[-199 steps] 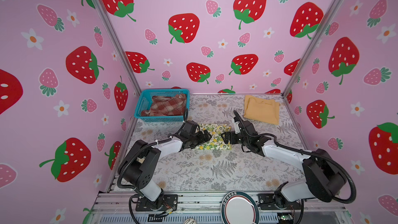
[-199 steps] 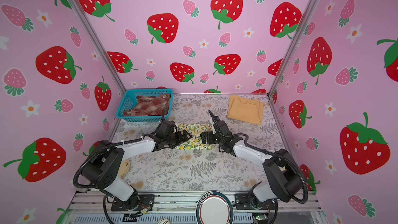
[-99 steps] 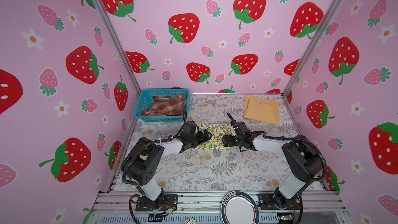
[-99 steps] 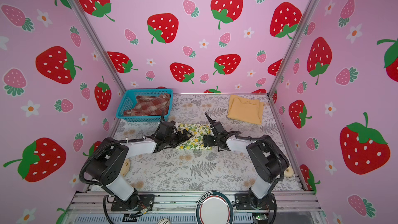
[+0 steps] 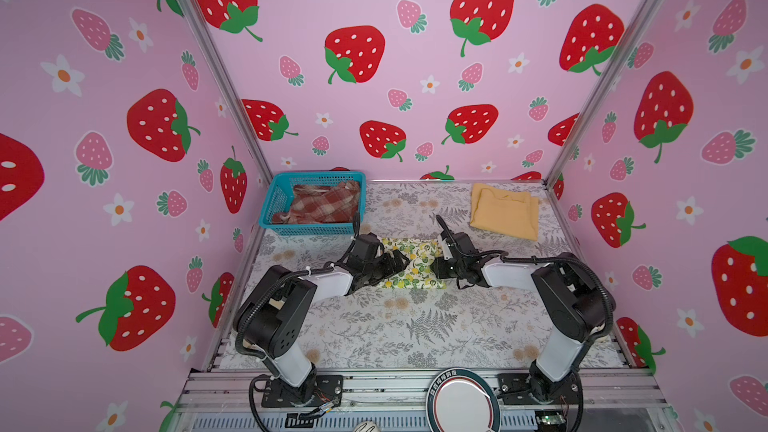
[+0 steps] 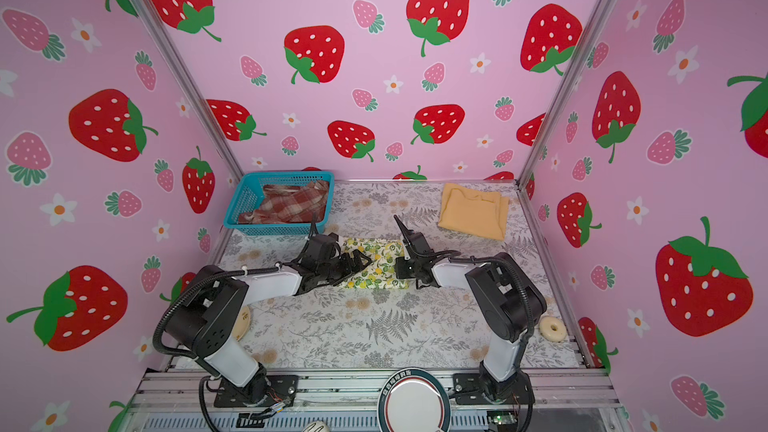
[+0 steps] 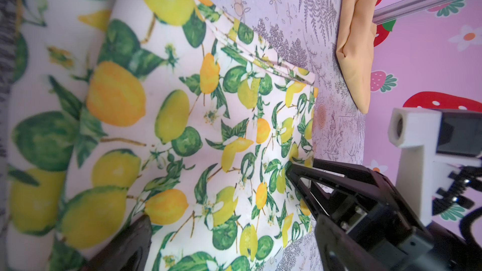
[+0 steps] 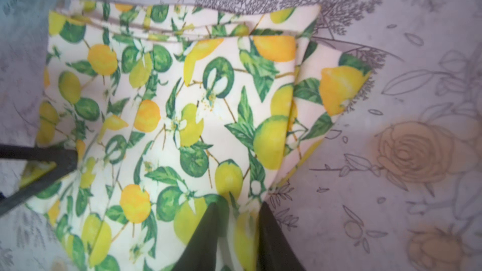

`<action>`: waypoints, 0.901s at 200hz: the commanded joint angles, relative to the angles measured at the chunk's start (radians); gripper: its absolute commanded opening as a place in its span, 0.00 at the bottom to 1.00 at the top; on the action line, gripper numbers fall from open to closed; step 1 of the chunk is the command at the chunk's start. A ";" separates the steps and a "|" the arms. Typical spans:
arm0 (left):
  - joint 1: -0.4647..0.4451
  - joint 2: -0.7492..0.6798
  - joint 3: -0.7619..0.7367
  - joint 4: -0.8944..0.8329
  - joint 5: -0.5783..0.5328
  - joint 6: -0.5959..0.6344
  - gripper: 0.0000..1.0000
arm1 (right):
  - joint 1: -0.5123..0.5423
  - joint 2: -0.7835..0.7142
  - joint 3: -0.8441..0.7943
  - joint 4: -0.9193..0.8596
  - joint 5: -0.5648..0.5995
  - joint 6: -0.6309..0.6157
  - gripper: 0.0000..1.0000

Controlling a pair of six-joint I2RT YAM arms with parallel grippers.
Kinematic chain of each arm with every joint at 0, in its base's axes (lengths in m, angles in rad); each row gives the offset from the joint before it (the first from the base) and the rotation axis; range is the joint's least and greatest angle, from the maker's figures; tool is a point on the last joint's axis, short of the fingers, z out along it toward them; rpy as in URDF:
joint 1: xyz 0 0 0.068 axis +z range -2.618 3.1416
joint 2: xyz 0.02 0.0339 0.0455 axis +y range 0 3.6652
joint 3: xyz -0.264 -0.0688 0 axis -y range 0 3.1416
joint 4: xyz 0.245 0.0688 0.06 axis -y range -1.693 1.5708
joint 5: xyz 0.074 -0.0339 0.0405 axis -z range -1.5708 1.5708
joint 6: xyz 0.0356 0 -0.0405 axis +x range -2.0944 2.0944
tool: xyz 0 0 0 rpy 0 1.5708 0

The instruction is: Fold and stack the skirts

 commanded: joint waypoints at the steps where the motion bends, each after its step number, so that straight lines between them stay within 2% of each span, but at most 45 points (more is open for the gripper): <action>1: 0.005 0.001 -0.026 -0.067 -0.013 -0.002 0.99 | -0.017 0.021 0.011 -0.040 -0.020 0.012 0.09; 18: 0.005 -0.016 -0.015 -0.086 -0.013 0.003 0.99 | -0.026 0.027 0.046 -0.066 -0.020 -0.015 0.05; 36: 0.007 -0.051 0.007 -0.132 -0.023 0.021 0.99 | -0.032 0.030 0.102 -0.130 0.029 -0.065 0.01; 107: 0.040 -0.217 0.090 -0.275 -0.097 0.076 1.00 | -0.141 0.026 0.351 -0.355 0.150 -0.199 0.00; 180: 0.069 -0.185 0.109 -0.232 -0.042 0.062 1.00 | -0.259 0.100 0.671 -0.588 0.297 -0.289 0.00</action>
